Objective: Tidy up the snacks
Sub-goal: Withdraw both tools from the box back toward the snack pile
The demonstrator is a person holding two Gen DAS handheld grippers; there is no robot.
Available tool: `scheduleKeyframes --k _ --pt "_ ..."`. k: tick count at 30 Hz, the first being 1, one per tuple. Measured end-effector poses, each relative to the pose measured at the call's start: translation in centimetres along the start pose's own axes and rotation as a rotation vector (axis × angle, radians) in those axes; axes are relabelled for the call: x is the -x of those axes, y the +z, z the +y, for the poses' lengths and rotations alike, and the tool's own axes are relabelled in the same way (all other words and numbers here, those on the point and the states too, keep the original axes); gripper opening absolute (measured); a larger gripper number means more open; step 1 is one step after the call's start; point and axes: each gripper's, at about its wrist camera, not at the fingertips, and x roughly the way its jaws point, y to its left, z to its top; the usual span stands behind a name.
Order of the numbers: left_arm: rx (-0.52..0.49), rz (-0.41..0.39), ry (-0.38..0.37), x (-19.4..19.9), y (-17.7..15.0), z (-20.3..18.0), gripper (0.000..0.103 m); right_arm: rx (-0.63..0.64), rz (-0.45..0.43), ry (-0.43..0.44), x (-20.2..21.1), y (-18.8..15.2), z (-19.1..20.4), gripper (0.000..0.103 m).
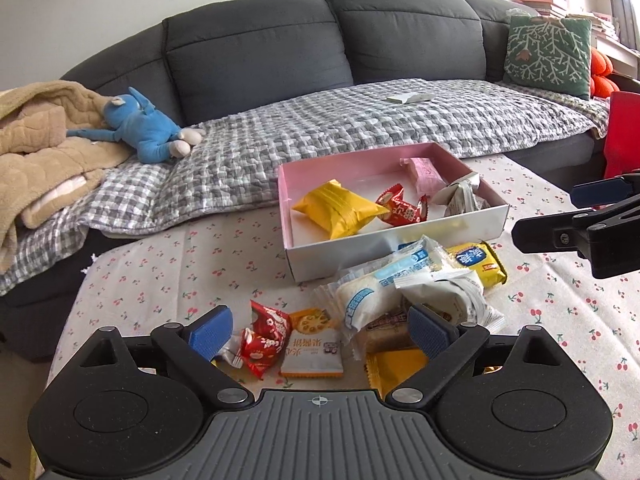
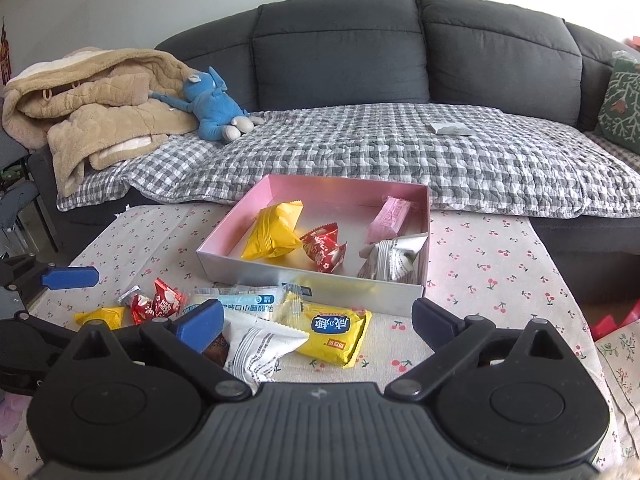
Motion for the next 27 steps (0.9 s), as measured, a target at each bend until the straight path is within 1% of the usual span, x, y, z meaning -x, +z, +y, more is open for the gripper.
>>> scheduleKeyframes --k 3,8,11,19,23,27 --pt "0.012 0.006 0.005 0.0 -0.8 0.6 0.096 0.007 0.005 0.002 -0.1 -0.6 0.3 0.1" --pt "0.038 0.02 0.007 0.2 -2.1 1.6 0.096 0.055 0.022 0.0 -0.3 -1.8 1.1 0.1" --pt "0.045 0.042 0.011 0.3 -3.0 2.0 0.096 0.085 0.039 0.009 -0.6 -2.7 1.6 0.101" --pt "0.102 0.104 0.037 0.1 -4.3 3.6 0.096 0.162 0.151 0.062 -2.3 -5.1 3.4 0.1" --pt "0.144 0.134 0.056 -0.3 -4.6 4.8 0.096 0.147 0.167 0.079 -2.8 -5.1 3.9 0.1" --pt "0.224 0.186 0.039 -1.2 -5.0 6.0 0.096 0.118 0.16 0.086 -3.3 -4.6 3.9 0.1"
